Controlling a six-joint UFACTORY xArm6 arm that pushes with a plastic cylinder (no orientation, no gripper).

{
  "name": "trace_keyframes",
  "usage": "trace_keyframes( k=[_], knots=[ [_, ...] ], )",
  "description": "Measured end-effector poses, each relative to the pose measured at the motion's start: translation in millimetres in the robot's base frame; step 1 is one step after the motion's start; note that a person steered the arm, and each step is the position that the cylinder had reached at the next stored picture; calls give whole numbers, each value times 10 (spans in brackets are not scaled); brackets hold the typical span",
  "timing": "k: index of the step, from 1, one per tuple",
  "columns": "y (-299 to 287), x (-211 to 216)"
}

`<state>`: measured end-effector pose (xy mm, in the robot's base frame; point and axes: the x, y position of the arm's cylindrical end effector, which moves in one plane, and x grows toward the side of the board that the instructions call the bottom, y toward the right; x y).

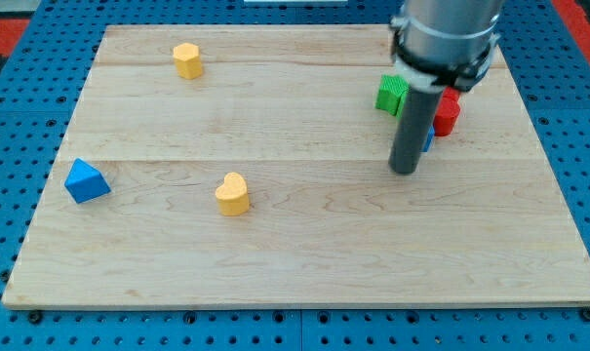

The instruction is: Move the yellow heart slightly to the right

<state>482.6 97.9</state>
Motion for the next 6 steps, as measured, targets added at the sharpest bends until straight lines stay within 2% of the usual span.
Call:
trace_keyframes(
  k=[1, 2, 3, 4, 6],
  knots=[
    [-775, 599],
    [-1554, 661],
    [-1578, 366],
    [-1132, 154],
    [-566, 19]
  ],
)
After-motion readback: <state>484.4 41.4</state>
